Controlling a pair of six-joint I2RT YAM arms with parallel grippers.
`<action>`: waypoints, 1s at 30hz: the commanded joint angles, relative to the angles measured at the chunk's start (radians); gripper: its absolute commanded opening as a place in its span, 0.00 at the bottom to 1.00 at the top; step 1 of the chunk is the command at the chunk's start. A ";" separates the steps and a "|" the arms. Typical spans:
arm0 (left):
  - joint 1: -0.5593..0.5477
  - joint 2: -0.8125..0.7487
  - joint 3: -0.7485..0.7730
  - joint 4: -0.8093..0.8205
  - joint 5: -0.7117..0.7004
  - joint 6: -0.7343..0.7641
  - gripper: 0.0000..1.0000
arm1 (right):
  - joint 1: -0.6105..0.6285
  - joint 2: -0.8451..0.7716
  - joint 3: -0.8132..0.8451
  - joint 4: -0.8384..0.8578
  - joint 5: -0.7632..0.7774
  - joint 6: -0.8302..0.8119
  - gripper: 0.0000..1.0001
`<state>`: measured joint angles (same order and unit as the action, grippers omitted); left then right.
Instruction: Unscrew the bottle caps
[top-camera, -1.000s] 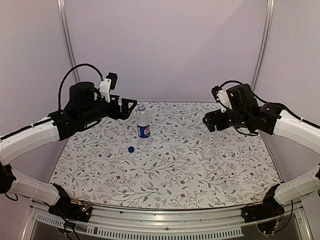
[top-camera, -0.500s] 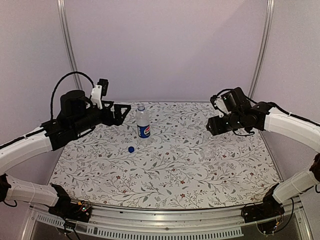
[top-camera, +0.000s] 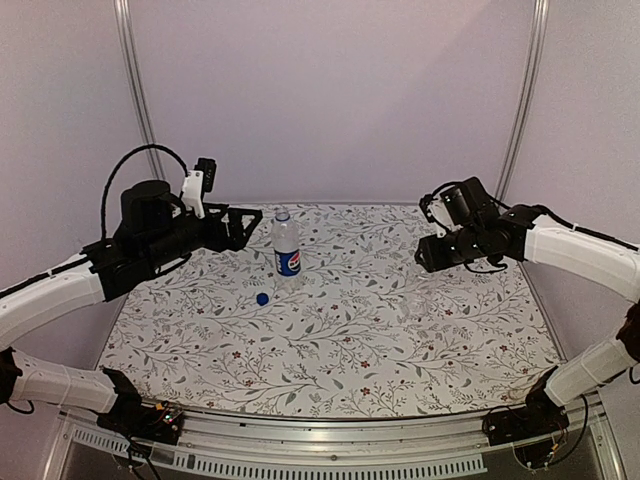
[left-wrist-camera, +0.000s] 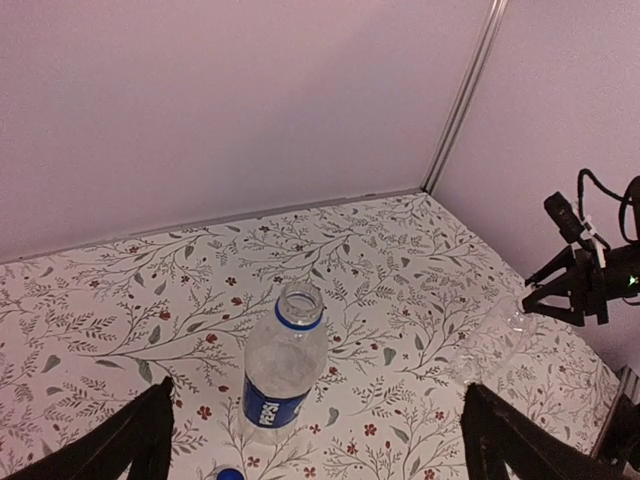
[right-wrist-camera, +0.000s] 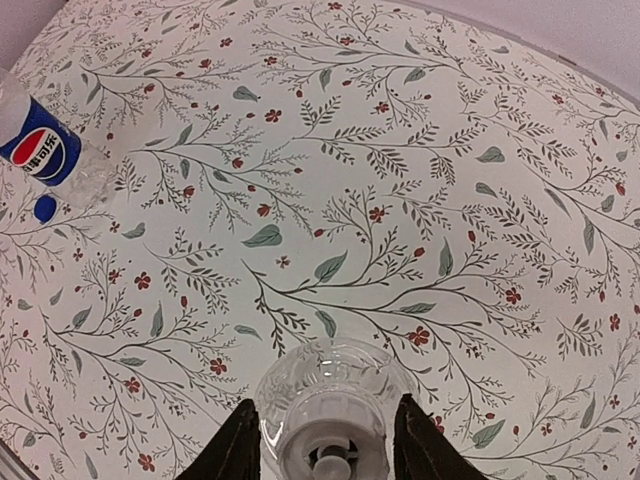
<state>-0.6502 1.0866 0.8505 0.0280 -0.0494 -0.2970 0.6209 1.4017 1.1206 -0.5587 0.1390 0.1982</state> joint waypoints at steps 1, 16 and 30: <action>0.001 -0.011 0.004 -0.018 -0.005 -0.016 1.00 | -0.010 0.011 -0.017 0.014 -0.015 0.000 0.43; -0.037 -0.037 -0.035 0.014 0.133 0.030 1.00 | -0.001 -0.029 0.069 0.023 -0.261 -0.077 0.00; -0.358 0.068 -0.008 0.013 0.077 0.141 1.00 | 0.120 0.058 0.261 0.046 -0.590 -0.167 0.00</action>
<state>-0.9463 1.0935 0.8165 0.0479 0.0849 -0.2089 0.7204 1.4277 1.3270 -0.5449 -0.3077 0.0574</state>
